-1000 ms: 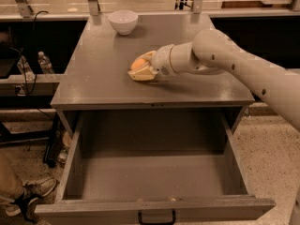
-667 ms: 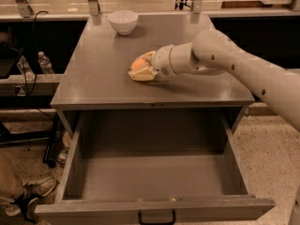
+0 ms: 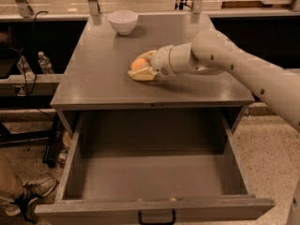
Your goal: Pick orange from top drawer and place on counter
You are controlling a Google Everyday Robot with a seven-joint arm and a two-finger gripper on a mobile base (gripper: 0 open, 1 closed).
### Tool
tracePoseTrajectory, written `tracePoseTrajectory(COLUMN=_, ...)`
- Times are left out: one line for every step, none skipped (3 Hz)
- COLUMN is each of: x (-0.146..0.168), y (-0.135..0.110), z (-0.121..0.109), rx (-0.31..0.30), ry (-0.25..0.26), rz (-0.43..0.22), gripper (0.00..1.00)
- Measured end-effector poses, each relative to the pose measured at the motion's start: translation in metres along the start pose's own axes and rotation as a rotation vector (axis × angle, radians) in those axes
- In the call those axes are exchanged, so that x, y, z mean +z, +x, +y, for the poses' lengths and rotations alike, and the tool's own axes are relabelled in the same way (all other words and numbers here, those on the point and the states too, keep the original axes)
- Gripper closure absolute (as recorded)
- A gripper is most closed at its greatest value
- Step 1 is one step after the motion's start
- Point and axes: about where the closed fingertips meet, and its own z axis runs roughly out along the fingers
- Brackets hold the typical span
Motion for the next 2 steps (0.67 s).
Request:
tracePoseTrajectory(x=-0.003, y=-0.004, z=-0.004, rx=-0.001, ry=-0.004, rz=-0.004, gripper=0.00)
tracePoseTrajectory(x=-0.014, y=-0.013, z=-0.014, rx=0.001, ry=0.009, rz=-0.045, gripper=0.00)
